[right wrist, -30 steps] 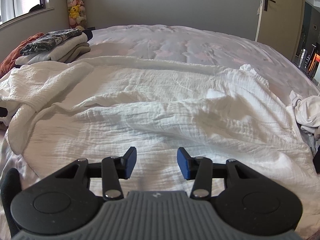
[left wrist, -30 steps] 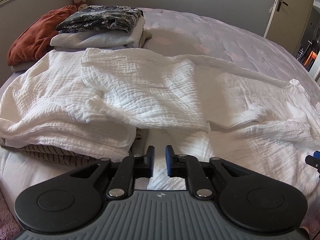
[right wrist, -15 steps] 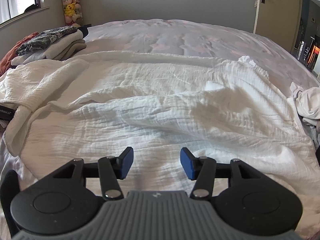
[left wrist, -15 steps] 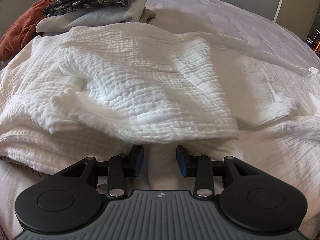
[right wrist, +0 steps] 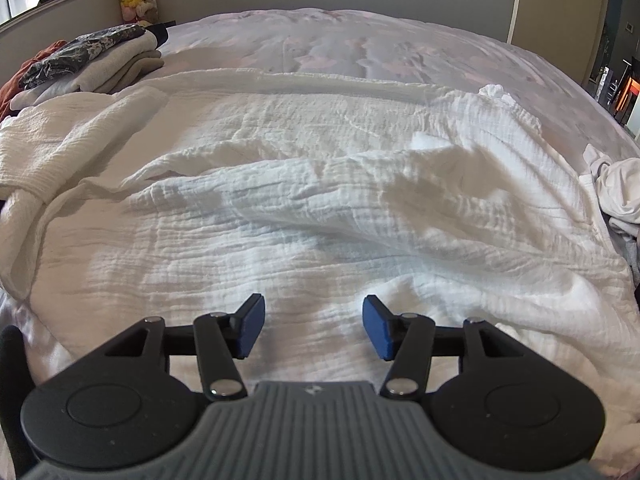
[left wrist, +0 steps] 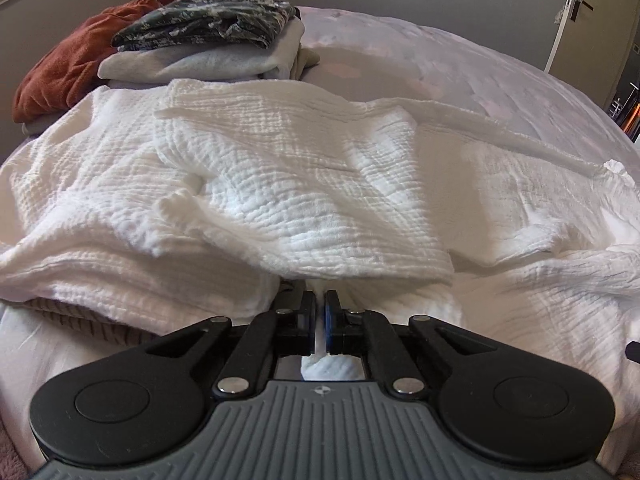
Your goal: Fold clothes
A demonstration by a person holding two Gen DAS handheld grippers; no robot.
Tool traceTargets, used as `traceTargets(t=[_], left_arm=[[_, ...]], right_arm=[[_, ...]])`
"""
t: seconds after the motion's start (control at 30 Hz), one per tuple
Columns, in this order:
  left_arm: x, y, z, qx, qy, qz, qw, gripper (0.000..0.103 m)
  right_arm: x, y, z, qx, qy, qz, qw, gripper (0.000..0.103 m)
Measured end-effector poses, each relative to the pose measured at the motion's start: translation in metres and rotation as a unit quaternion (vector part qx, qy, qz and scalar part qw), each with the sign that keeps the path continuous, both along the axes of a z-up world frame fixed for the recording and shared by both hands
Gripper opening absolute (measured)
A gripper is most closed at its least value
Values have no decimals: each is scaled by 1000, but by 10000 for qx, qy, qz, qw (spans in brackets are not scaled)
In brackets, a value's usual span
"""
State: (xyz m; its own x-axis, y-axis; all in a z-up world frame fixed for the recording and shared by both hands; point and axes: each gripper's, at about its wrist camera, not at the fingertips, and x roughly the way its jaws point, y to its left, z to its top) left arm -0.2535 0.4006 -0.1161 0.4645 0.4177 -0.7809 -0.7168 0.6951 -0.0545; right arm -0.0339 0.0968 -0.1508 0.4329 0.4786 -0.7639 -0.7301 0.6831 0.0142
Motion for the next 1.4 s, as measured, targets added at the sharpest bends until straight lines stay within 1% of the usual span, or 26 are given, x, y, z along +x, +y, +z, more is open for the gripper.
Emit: traceTargets(t=[0.17,0.27,0.37,0.43,0.5,0.6,0.7,0.87,0.93,0.97,1.03,1.07,1.13,1.2,1.33,1.37,1.4], left_arm=[[-33,-15,29,143,-53,247,9996,1],[-54,-22,44,101,-100,449,9989,1],[-73,-30,50,-2,15,633,9980,1],[-86,-36,46,-175,139,766,9968,1],[-100,-41,38,-453,259,877,9948,1],[-118,-49,20,-920,450,923,9904,1],[-123,-52,5,-1246,625,852,9866,2],[-122,-44,6,-1127,617,812,9884,7],[-117,-39,13,-955,524,644,9920,19],[-113,-36,18,-856,467,541,9938,22],[-101,-28,25,-586,497,286,9966,35],[-93,-23,27,-441,511,158,9976,37],[-77,-14,29,-151,512,-90,9985,47],[-58,-4,27,-61,537,-290,9981,48],[-23,16,6,-222,657,-516,9963,47],[-18,20,-1,-309,699,-522,9957,44],[-16,23,-7,-418,713,-531,9952,26]], right_arm=[[1,1,-2,-110,45,8,9999,59],[1,0,-1,-81,32,15,10000,59],[1,0,-1,-76,17,31,10000,59],[1,0,-1,-66,9,33,10000,59],[1,0,0,-53,7,31,10000,59],[1,0,0,-56,-5,36,10000,59],[1,0,0,-66,-21,43,10000,59],[0,-1,0,-74,-47,52,9999,60],[0,-1,0,-74,-56,52,9999,60],[0,0,0,-77,-59,54,9999,60],[-1,1,-1,-99,-69,64,9999,61],[-1,1,-1,-112,-72,70,9999,61],[-1,1,-1,-121,-69,69,9999,61],[-1,2,-1,-116,-61,63,9999,61],[0,2,-2,-113,-40,53,9999,61],[0,2,-2,-113,-35,52,9999,61],[0,2,-2,-112,-30,50,9999,61]])
